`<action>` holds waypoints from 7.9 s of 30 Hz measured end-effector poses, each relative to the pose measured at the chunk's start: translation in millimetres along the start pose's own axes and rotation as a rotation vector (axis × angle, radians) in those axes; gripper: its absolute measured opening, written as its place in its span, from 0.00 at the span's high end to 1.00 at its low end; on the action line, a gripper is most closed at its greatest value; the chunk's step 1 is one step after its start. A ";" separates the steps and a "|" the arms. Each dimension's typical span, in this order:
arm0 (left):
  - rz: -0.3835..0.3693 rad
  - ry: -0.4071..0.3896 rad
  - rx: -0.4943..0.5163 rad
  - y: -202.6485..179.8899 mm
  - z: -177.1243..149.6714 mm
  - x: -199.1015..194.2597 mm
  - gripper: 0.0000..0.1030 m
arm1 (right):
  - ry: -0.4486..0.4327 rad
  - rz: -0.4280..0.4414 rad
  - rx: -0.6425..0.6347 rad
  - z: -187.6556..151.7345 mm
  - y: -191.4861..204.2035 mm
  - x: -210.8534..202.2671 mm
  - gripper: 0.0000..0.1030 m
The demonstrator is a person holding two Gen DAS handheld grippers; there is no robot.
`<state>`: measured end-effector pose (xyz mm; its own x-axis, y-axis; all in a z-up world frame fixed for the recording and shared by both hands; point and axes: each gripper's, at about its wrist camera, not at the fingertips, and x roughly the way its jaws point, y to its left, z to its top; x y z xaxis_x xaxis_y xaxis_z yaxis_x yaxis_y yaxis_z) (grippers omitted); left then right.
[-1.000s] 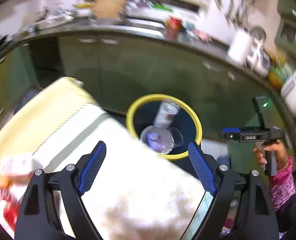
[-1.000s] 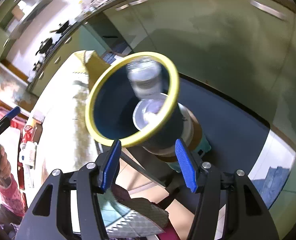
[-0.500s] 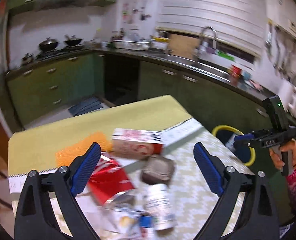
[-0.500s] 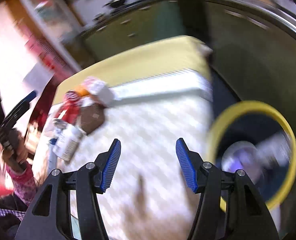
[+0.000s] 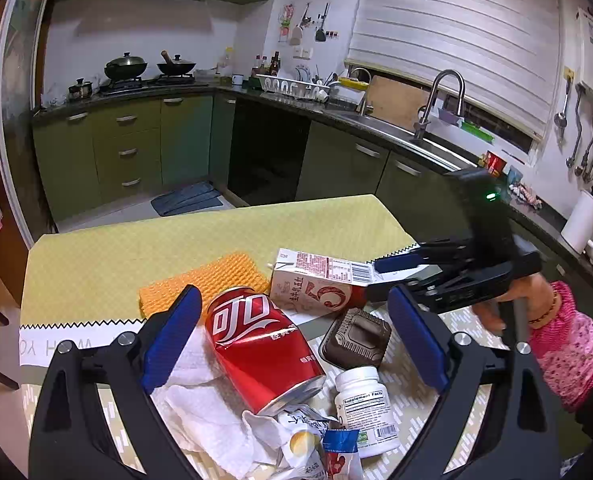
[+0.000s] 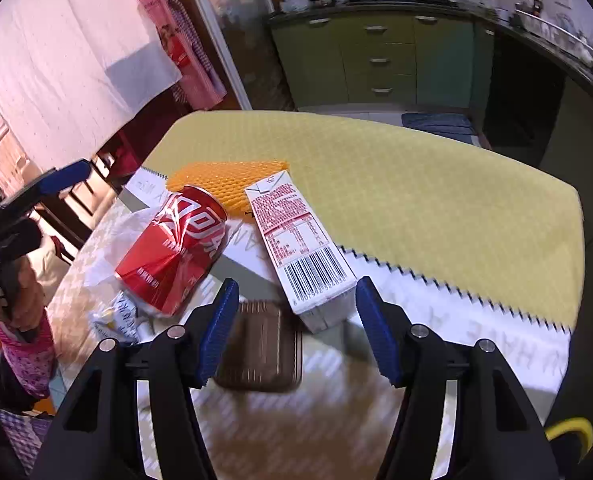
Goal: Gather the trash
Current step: 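Grasp the white milk carton with the right tool, then carry the milk carton over the bin and open the right tool, then grasp the red cola can with the left tool, then carry the cola can over the bin and open the left tool, then grasp the brown square lid with the right tool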
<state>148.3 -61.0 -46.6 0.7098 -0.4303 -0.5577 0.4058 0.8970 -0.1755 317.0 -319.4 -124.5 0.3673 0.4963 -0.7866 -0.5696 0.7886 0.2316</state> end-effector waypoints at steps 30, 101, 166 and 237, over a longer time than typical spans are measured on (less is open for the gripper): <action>-0.009 0.005 -0.003 -6.8 -2.3 3.9 0.13 | -0.036 -0.147 0.042 -0.3 -0.2 -21.1 0.64; 0.283 0.649 -0.303 18.6 -30.1 139.8 0.27 | -0.110 -0.301 0.729 -262.1 -129.8 -162.4 0.44; -0.310 0.603 0.255 -349.4 7.3 215.0 0.30 | -0.239 -0.422 0.901 -376.2 -153.3 -263.1 0.41; -0.041 0.106 -0.226 30.4 -5.9 31.1 0.13 | 0.042 -0.100 -0.141 -54.9 70.5 35.6 0.43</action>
<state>179.3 -46.5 -74.0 0.6264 -0.4640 -0.6264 0.2854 0.8843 -0.3696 249.6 -266.1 -167.6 0.3979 0.4005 -0.8254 -0.6307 0.7728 0.0709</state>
